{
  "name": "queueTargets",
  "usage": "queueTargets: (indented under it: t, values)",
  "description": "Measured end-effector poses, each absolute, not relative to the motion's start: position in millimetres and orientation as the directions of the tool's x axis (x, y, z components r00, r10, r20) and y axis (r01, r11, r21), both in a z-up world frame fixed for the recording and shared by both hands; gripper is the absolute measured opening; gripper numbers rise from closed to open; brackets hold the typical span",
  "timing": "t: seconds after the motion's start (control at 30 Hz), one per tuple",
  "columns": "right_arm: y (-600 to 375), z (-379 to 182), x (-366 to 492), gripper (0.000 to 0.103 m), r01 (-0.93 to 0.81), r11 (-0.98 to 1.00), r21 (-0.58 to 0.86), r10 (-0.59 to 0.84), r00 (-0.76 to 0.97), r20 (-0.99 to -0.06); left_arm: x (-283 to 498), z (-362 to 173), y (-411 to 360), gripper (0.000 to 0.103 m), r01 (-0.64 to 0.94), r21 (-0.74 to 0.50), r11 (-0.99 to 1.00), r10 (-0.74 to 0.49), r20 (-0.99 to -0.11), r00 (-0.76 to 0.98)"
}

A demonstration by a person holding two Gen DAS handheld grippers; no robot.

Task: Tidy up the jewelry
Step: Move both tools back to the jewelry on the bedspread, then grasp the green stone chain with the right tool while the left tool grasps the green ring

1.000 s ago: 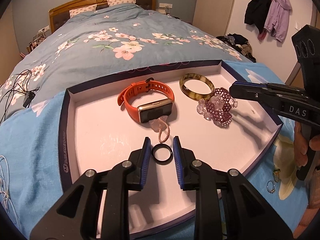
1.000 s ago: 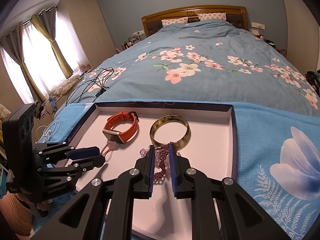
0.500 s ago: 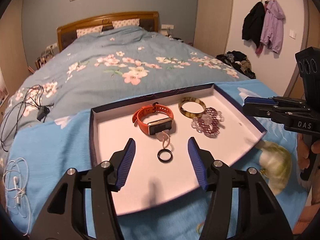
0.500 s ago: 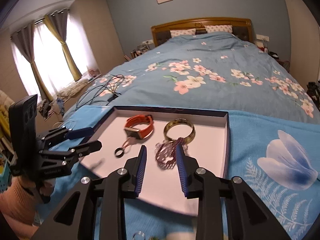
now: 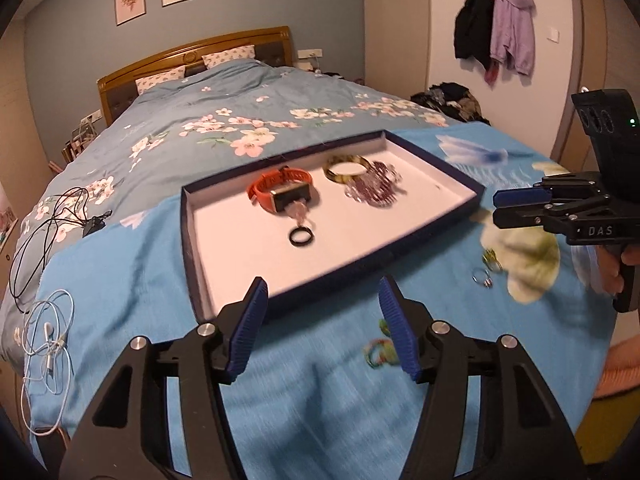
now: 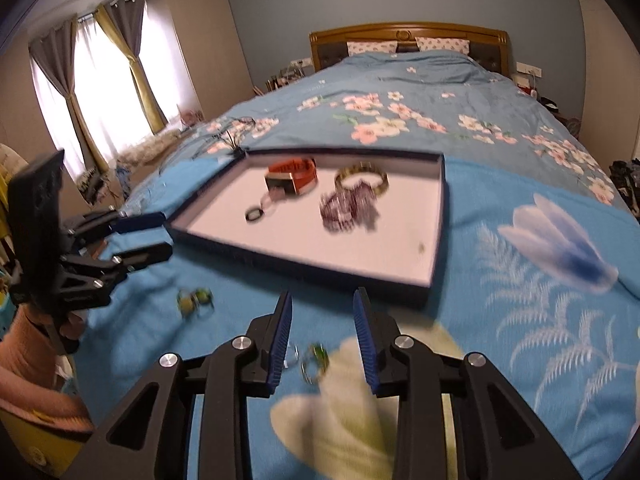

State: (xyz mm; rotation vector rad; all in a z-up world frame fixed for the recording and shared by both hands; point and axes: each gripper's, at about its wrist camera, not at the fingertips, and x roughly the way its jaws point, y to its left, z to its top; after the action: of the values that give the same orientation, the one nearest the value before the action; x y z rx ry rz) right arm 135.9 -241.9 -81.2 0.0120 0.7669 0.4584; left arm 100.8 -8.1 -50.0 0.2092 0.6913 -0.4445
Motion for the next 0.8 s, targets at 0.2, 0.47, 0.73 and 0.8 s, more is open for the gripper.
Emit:
queueTargets:
  t: [0.2, 0.47, 0.73, 0.8]
  values:
    - [-240.8, -97.8, 126.4, 0.029, -0.393, 0.899, 0.192, 0.407, 0.589, -0.698, 88.6, -58.9, -19.2, 0.058, 0.499, 0.037, 0.866, -0.349, -0.672, 0.654]
    - [-231.4, -110.2, 124.5, 0.029, -0.383, 0.911, 0.152, 0.363, 0.573, -0.734, 89.0, -68.8, -40.7, 0.057, 0.535, 0.058, 0.843, -0.346, -0.703, 0.621]
    - [-230.1, -112.4, 124.9, 0.026, -0.371, 0.92, 0.128, 0.339, 0.585, -0.737, 98.2, -76.8, -50.7, 0.054, 0.548, 0.047, 0.835, -0.342, -0.736, 0.585]
    - [-229.1, -112.4, 125.0, 0.024, -0.369, 0.922, 0.119, 0.33, 0.588, -0.738, 102.3, -78.9, -51.7, 0.05, 0.543, 0.039, 0.839, -0.337, -0.746, 0.574]
